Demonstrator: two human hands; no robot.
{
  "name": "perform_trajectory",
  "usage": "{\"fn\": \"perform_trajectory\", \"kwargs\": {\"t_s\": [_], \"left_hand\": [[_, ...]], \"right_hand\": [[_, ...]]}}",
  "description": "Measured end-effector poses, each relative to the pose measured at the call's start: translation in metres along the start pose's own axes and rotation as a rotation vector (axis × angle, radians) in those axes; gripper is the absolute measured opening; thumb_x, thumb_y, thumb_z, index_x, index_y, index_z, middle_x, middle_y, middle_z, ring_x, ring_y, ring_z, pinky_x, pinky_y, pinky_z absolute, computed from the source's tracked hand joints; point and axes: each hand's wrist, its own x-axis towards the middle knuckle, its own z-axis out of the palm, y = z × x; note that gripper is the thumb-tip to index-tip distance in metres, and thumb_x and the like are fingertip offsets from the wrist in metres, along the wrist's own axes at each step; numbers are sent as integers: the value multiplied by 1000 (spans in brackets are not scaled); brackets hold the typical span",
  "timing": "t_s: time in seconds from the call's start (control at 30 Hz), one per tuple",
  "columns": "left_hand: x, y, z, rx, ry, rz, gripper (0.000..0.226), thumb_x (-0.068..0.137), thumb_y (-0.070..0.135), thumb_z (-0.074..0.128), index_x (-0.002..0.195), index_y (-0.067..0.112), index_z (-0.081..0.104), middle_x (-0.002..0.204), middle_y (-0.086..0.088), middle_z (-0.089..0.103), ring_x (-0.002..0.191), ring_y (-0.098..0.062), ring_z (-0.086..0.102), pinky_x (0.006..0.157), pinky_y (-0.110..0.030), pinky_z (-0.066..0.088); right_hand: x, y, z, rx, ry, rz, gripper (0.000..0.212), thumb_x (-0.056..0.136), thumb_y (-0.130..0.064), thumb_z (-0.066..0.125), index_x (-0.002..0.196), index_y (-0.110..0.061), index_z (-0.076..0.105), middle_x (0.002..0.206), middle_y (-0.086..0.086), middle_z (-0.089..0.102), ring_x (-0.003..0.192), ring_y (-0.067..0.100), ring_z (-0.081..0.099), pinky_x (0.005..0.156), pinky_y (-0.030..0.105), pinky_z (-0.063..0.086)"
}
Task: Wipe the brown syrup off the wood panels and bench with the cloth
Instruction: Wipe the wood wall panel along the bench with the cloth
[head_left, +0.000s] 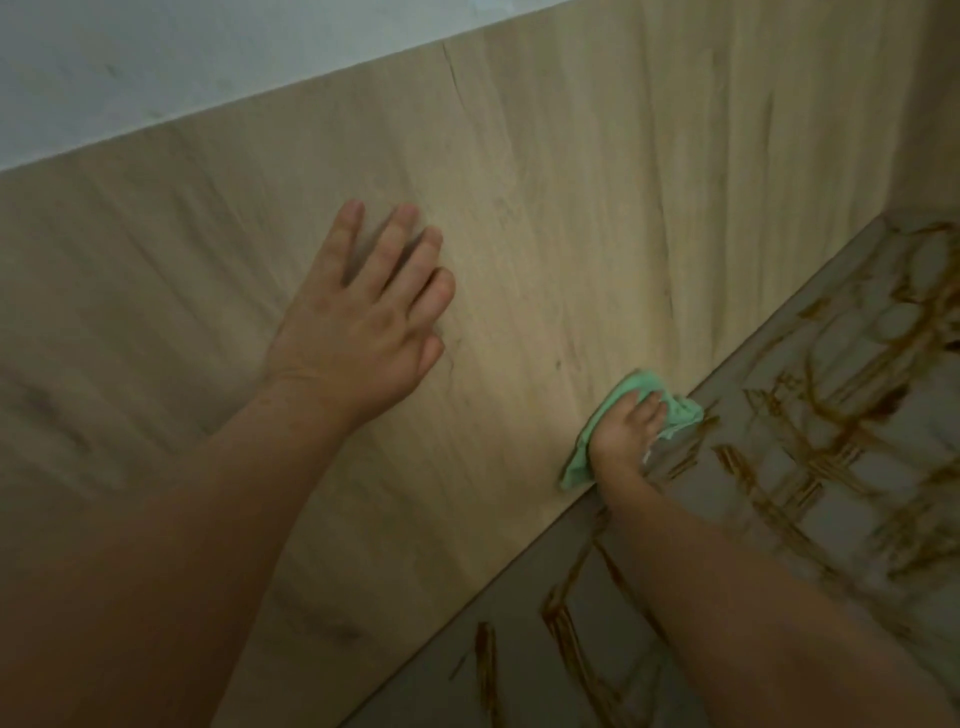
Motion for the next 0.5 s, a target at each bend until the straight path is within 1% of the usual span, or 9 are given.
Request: {"fn": "perform_trajectory", "kwargs": {"t_s": [0.03, 0.1, 0.13, 0.2, 0.3, 0.37, 0.43, 0.47, 0.5], "left_hand": [[0, 1, 0, 1, -1, 0, 51, 104, 37, 39, 139, 4, 56, 155, -23, 45, 151, -46, 28, 119, -70, 17], [0, 0, 1, 4, -14, -1, 51, 104, 37, 39, 139, 3, 55, 156, -23, 44, 151, -46, 27, 119, -70, 16], [0, 0, 0, 5, -21, -2, 51, 104, 36, 38, 139, 3, 55, 156, -23, 43, 152, -46, 26, 119, -70, 16], [0, 0, 0, 10, -25, -5, 52, 104, 37, 38, 140, 3, 54, 156, -23, 43, 152, -46, 26, 120, -70, 15], [0, 0, -1, 19, -30, -3, 52, 103, 36, 39, 140, 3, 55, 156, -23, 44, 152, -46, 27, 120, -70, 15], [1, 0, 0, 10, -19, -5, 50, 103, 35, 41, 138, 2, 56, 154, -24, 46, 151, -46, 29, 119, -71, 17], [1, 1, 0, 10, -12, -9, 49, 102, 34, 42, 136, 2, 57, 153, -24, 47, 150, -46, 31, 118, -71, 19], [1, 0, 0, 10, -15, -8, 49, 103, 34, 42, 136, 1, 57, 153, -24, 47, 150, -46, 30, 118, -71, 19], [0, 0, 1, 9, -19, -3, 50, 103, 34, 41, 137, 1, 57, 154, -24, 47, 150, -46, 30, 118, -71, 19]], "right_hand": [[-2, 3, 2, 0, -1, 30, 58, 113, -39, 18, 167, -20, 6, 174, 4, 1, 159, 21, 3, 126, 37, 2], [-7, -15, 5, 86, 4, 95, 61, 112, -45, 17, 167, -21, 7, 174, 6, 1, 160, 25, 4, 127, 42, 3], [-10, -30, 5, 119, 14, 93, 62, 111, -47, 17, 167, -21, 7, 174, 7, 0, 160, 27, 4, 128, 44, 4], [-21, -67, 5, 133, 20, 3, 63, 111, -48, 18, 167, -20, 6, 174, 8, -1, 160, 28, 4, 128, 43, 3], [-49, -130, 12, 114, 13, -255, 64, 111, -48, 21, 166, -21, 4, 174, 6, -2, 160, 26, -1, 129, 43, 0], [-75, -162, 19, 78, 2, -514, 66, 110, -48, 25, 166, -19, 6, 174, 8, 0, 160, 25, -1, 129, 42, -2], [-93, -171, 23, 30, 16, -819, 66, 109, -45, 31, 166, -15, 14, 173, 12, 8, 160, 29, 3, 129, 44, 1], [-93, -165, 25, 3, 22, -931, 66, 108, -44, 33, 165, -14, 19, 172, 13, 13, 159, 30, 7, 129, 46, 3], [-89, -152, 25, -23, 36, -986, 66, 107, -44, 33, 164, -14, 22, 171, 13, 17, 159, 30, 9, 129, 47, 6]]}}
